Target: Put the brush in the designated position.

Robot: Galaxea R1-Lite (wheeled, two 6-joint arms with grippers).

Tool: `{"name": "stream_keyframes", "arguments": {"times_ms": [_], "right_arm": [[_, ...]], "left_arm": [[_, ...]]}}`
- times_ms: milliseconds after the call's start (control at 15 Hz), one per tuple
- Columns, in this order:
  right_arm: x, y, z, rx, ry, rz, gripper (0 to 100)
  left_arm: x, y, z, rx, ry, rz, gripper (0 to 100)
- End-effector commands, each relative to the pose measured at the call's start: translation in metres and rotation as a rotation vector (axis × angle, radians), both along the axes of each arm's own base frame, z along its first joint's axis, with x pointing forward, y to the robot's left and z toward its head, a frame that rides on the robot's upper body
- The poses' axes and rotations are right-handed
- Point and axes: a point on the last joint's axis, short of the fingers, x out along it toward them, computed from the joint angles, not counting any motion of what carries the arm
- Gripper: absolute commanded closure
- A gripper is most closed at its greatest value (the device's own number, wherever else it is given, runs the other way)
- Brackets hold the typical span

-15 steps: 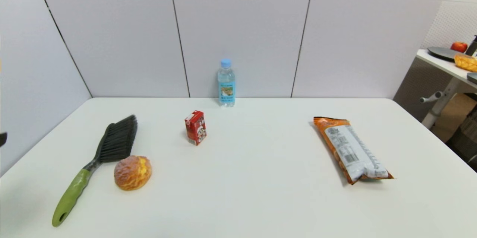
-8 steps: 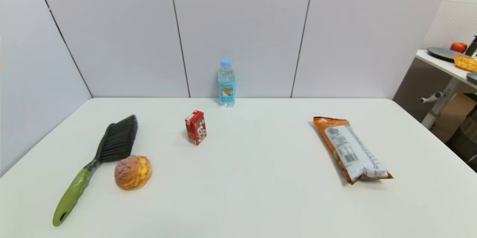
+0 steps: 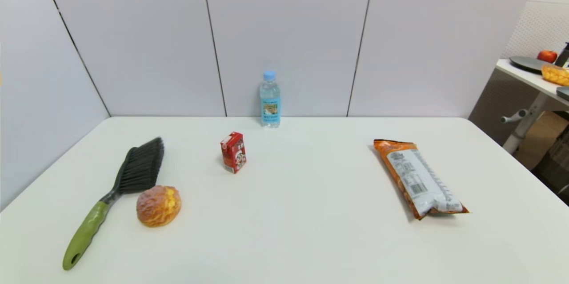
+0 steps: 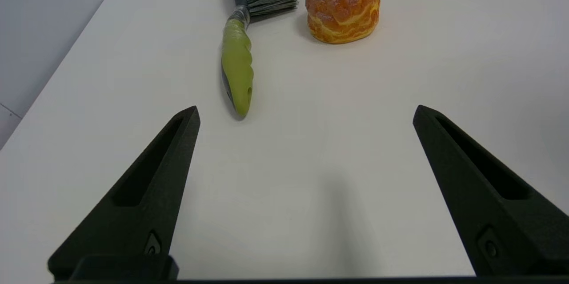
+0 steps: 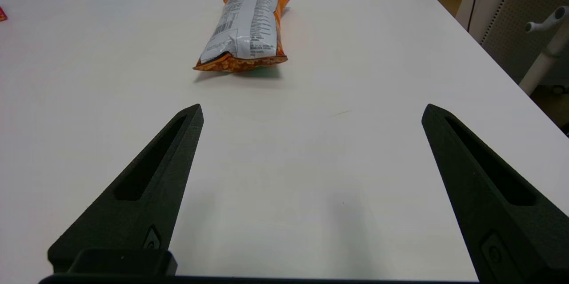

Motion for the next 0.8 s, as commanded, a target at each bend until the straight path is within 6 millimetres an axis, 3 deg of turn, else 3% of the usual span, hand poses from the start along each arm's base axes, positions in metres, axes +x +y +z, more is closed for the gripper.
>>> {"name": "stream_keyframes", "arguments": {"times_ms": [67, 800], "right_arm": [[0.0002, 0.0, -0.0004, 0.0, 0.003, -0.001, 0], [0.0002, 0.0, -0.0004, 0.0, 0.003, 0.001, 0]], "left_arm": [[0.003, 0.0003, -0.0041, -0.099, -0.058, 0.024, 0], [0.003, 0.0006, -0.0041, -0.106, -0.058, 0.036, 0]]}}
